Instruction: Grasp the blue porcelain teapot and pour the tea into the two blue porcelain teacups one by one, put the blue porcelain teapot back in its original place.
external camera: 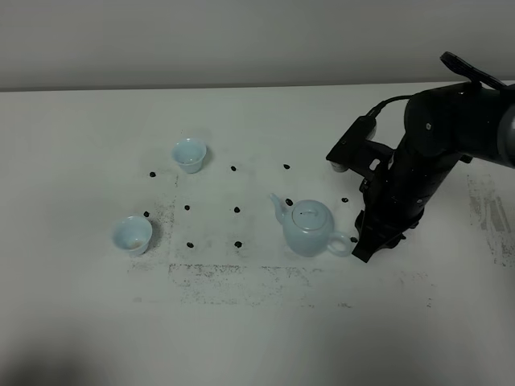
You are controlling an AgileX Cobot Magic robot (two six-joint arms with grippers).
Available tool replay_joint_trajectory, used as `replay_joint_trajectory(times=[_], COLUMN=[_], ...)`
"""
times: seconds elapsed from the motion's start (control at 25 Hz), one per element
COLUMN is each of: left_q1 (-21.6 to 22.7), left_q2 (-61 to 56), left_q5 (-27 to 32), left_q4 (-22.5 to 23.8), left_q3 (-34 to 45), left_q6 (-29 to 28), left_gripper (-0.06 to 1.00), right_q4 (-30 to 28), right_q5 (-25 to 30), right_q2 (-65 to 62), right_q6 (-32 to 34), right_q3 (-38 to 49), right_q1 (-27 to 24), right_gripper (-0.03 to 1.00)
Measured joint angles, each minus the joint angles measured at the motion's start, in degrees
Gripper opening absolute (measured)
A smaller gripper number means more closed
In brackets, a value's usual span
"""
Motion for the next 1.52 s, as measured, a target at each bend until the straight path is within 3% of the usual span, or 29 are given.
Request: replay_joint_trajectory(times=[1.52], left_q1=[0.0], left_q2=[0.0], left_q5=[0.0], left_q4=[0.1], left_q3=[0.0], left_q6=[0.0], left_gripper=[0.73], right_q4=[4.0], right_q5=[-3.1], right_q2=[1.3], right_q6=[-1.4], right_q3=[-0.1], right_q1=[2.0], right_gripper=[0.41])
